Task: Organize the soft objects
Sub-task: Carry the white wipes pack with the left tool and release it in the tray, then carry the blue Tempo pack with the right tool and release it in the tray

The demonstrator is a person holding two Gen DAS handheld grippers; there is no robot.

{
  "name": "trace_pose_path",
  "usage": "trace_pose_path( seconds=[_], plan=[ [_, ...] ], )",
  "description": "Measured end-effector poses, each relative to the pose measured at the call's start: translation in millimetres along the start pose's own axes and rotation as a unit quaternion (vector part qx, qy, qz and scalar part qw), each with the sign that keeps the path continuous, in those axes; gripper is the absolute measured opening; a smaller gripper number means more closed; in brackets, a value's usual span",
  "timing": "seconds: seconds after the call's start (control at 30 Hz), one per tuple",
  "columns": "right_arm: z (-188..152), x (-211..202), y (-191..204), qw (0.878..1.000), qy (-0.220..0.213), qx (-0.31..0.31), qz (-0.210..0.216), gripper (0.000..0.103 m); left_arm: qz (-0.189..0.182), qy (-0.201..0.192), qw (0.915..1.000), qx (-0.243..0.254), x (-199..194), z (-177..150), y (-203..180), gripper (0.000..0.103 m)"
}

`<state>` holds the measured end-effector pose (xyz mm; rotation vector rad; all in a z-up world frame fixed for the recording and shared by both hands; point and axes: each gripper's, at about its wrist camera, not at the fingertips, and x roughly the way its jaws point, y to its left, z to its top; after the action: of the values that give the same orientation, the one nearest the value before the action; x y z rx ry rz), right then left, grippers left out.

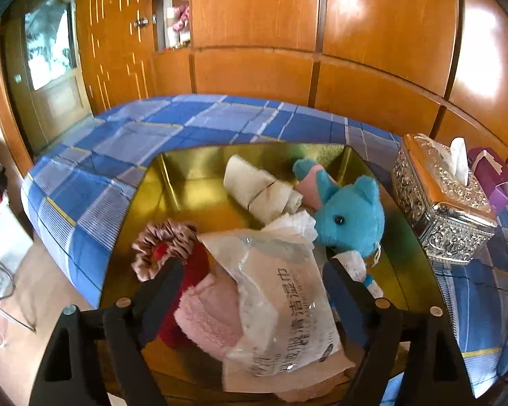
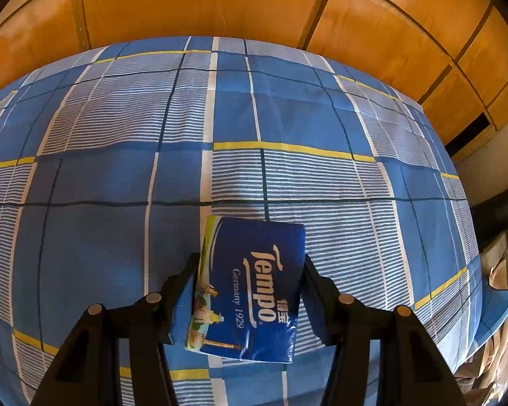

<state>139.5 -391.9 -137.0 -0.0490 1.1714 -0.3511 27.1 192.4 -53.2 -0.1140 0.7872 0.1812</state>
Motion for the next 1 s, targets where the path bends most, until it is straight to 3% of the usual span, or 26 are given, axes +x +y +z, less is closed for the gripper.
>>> trace_pose_path(
  seconds=[0.33,0.67,0.83,1.0],
  plan=[
    [1.2,0.2,-2.9,1.0,-0.004,-0.015,-0.013,0.055,0.003,-0.006,1.0,0.005,-11.9,2.0,-5.3,0.091],
    [2.5,-3.8,5.3,0.999,0.016,0.016,-0.043,0.054,-0.001,-0.022,0.9997,0.014,-22.4,3.7,-6.9,0.091],
    [9.4,-7.2,2.7,0.998,0.035,0.055,-0.002,0.054,-0.002,-0.029,0.9994,0.02,-28.3,5.0,-8.6,0.091],
    [32.9,-36.4,19.1,0.999,0.008,0.045,0.026,0.054,-0.007,-0.034,0.9992,0.022,-32.7,7.1,-8.9,0.091]
  ],
)
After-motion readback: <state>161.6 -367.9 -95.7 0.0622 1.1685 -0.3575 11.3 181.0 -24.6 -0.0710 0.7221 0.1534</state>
